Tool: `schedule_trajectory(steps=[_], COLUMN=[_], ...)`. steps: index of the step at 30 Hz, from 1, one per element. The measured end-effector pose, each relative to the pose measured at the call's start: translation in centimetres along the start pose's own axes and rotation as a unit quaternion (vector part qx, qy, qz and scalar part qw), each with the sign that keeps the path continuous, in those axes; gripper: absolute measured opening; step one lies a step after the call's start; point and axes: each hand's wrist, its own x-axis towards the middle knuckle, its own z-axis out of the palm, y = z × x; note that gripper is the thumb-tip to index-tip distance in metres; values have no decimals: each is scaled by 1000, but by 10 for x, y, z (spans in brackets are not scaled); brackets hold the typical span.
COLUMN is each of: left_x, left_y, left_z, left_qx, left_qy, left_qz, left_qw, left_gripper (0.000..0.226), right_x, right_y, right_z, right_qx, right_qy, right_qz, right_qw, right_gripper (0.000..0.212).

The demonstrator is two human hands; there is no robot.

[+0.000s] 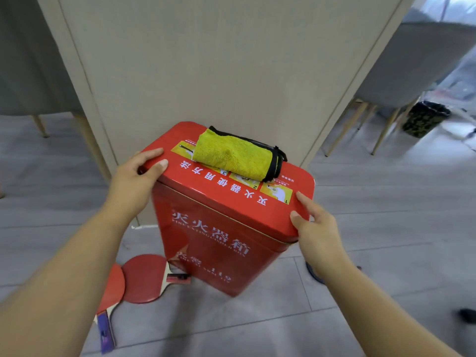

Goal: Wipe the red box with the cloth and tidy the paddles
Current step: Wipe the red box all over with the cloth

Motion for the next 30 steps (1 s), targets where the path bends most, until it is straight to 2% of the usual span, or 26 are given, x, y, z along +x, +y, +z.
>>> schedule_trajectory(steps=[6, 13, 17, 20, 24, 27, 30], left_x=[0, -10, -24, -51, -101, -135, -162], left_y=[-5, -7, 0, 10, 21, 27, 34], left_z=[0, 7, 11, 21, 53, 84, 115], left_qx=[-18, 16, 42, -6, -18, -23, -74], left_qy=[-11, 27, 45, 62, 46, 34, 26], left_qz=[8, 18, -17, -40, -47, -56, -95], left_qw=[1000, 999, 998, 997, 998, 998, 992], left_gripper=[28, 31, 40, 53, 61, 70, 92], right_x=[-7, -3, 0, 3, 13, 33, 60], right_y=[5, 5, 9, 12, 21, 26, 27], right_z=[7, 1, -12, -24, -38, -53, -65], right_qx=[-76, -154, -78, -29, 13, -21, -54], right_qy=[17, 2, -40, -80, -67, -46, -71], right_qz=[-6, -54, -49, -57, -102, -169, -201], right_qw=[997, 987, 995, 995, 992, 984, 975], right_gripper=[53, 46, 38, 35, 33, 32, 43])
